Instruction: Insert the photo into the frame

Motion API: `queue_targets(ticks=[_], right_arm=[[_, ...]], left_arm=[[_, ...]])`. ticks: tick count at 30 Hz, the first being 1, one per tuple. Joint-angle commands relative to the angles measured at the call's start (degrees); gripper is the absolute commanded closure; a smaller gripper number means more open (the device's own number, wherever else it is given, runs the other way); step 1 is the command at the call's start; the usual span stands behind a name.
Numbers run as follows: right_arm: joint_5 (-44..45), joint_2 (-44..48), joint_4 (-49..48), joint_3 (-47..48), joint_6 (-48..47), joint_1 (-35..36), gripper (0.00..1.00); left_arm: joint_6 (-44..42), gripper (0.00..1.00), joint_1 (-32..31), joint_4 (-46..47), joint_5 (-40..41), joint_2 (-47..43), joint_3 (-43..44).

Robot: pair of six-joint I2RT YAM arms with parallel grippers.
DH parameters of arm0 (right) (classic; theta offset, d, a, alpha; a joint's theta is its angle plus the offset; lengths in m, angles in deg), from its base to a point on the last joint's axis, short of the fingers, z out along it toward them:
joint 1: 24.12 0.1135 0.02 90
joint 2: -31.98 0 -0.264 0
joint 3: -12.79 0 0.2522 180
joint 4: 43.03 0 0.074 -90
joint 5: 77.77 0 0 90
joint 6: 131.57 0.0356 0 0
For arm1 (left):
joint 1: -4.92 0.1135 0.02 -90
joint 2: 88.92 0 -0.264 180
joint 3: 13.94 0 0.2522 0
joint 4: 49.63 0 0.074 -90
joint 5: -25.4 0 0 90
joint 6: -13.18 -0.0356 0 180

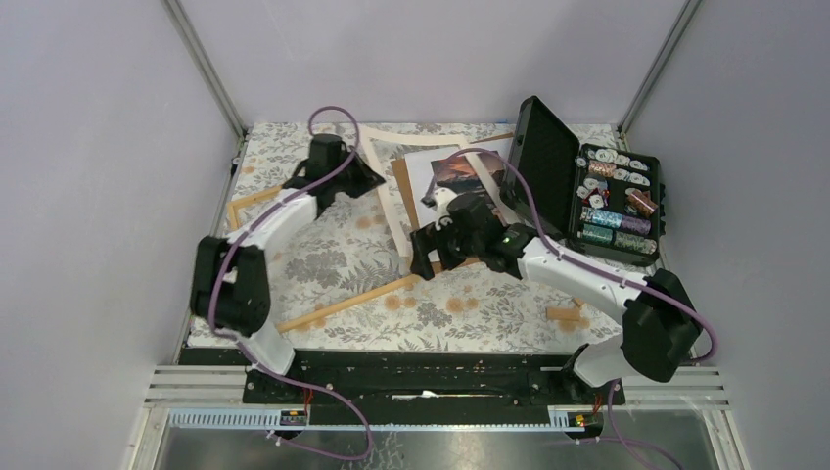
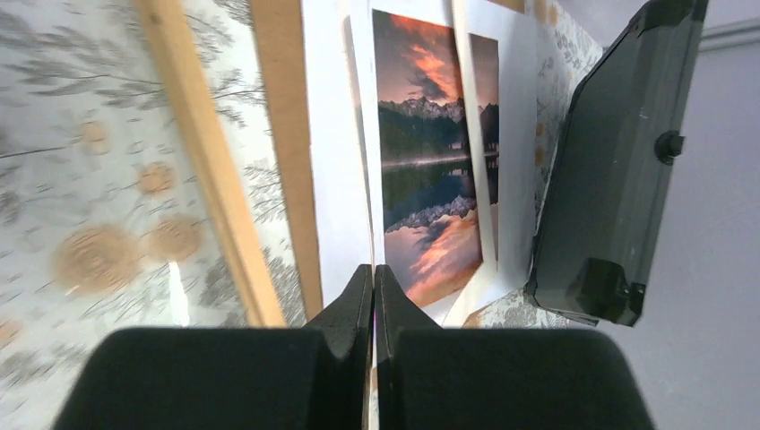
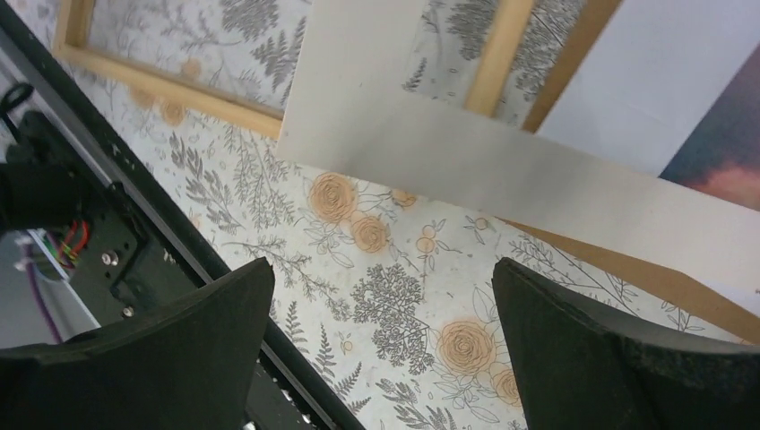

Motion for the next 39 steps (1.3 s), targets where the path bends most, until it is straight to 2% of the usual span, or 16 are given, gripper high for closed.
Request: queue_targets(ticks=[1,4,8,12,17,23,24,30,31,32,33,34,36,37,38,39], right_arm=[[10.1,4.5,1.7,1.2,-7.9,7.9,0.00],[20.0,5.0,0.8,1.1,-11.3,16.5,0.00],[48.4,2.7,-2.9,2.4,-13.5,28.6,0.00],[65.8,0.1,-6.6,3.8,-18.0,34.0,0.01],[65.7,-3.0,-9.8,6.0,-21.9,34.8,0.03],[67.0,-6.4,-17.3,8.7,-26.1,35.4,0.14],[67.9,-6.7,-18.9,8.8,-27.1,35.5,0.19],[72.6,-6.7,-24.3,9.7,-34.4,35.5,0.67],[72.5,-6.5,-24.6,10.1,-35.2,35.5,0.79],[72.3,-6.1,-24.5,10.7,-35.8,35.5,0.96],[71.9,-5.7,-24.2,11.5,-36.2,35.5,1.00],[70.9,-5.2,-22.9,12.4,-36.0,35.5,1.00],[69.0,-3.9,-20.8,14.6,-35.5,35.5,1.00],[68.0,-3.3,-19.6,15.8,-35.0,35.5,1.00],[66.4,-2.5,-18.5,17.3,-34.5,35.5,1.00],[64.5,-2.1,-17.0,19.0,-34.1,35.5,1.00]], left_arm=[[-2.1,1.00,3.4,-9.8,-0.2,-10.6,-2.6],[-2.0,1.00,5.6,-16.6,1.3,-16.2,-1.9],[-1.1,1.00,6.7,-23.1,4.7,-22.1,-0.5],[-1.0,1.00,7.4,-29.5,7.4,-25.0,1.5],[0.5,1.00,7.6,-31.0,6.8,-27.1,0.9],[5.5,1.00,8.1,-33.8,6.4,-26.9,1.5],[6.0,1.00,8.1,-34.6,6.2,-26.6,2.1],[7.7,1.00,9.0,-38.0,7.3,-27.0,5.9],[8.0,1.00,9.1,-37.9,7.1,-27.5,6.2],[7.9,1.00,9.3,-37.7,7.0,-28.1,6.6],[7.4,0.99,9.4,-37.5,6.8,-28.5,7.1],[6.8,0.84,9.5,-37.4,6.8,-29.1,7.8],[4.2,0.31,9.7,-37.2,7.4,-30.3,10.0],[3.0,0.15,9.7,-37.8,8.1,-31.1,11.6],[2.0,0.04,9.7,-38.9,9.8,-32.0,13.4],[0.7,0.02,9.7,-39.7,11.8,-33.4,15.1]])
